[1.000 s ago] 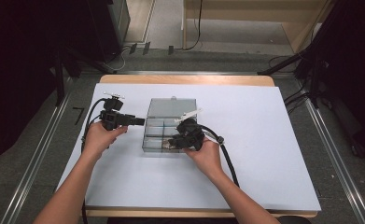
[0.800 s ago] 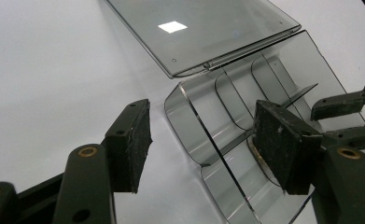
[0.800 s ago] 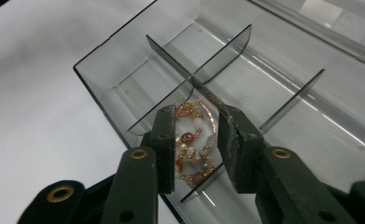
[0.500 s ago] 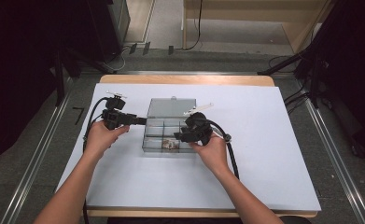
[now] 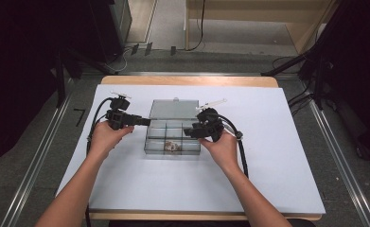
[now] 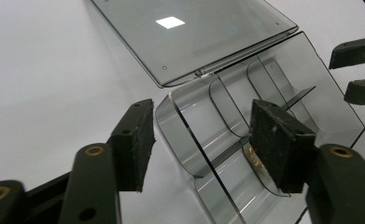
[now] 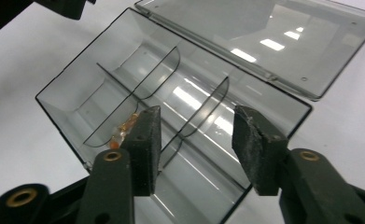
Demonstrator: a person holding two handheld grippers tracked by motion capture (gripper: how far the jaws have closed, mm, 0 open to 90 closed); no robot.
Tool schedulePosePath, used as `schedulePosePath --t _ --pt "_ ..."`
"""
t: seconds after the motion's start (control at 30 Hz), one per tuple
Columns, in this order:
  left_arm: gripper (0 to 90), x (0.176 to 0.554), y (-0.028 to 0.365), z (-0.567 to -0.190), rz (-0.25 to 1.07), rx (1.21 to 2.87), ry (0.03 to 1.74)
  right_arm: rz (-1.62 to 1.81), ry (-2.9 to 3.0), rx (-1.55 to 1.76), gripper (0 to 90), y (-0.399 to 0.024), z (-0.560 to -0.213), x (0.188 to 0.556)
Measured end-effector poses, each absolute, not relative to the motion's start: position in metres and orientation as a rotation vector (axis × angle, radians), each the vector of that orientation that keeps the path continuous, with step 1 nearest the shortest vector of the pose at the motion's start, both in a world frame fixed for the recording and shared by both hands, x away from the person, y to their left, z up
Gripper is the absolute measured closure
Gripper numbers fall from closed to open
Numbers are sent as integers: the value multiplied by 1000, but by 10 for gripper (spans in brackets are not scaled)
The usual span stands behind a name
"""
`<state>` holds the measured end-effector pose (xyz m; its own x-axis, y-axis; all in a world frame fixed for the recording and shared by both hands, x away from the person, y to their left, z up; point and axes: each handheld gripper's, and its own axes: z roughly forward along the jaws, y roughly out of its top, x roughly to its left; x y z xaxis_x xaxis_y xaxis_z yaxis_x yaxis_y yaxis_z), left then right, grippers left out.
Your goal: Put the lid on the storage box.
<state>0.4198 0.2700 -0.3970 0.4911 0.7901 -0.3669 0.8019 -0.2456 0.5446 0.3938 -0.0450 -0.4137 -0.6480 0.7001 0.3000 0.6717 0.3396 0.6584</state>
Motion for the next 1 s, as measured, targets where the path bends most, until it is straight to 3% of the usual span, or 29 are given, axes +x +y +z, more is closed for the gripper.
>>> schedulePosePath --t 0.27,0.77,1.0 --pt "459 426 270 -397 -36 2033 1318 1197 2518 1349 489 -55 -413 401" --pt "462 441 263 -397 -30 2052 1348 1191 2466 1465 559 -71 -412 419" --pt "506 451 259 -397 -42 2048 1363 1156 2456 1513 590 -72 -414 429"
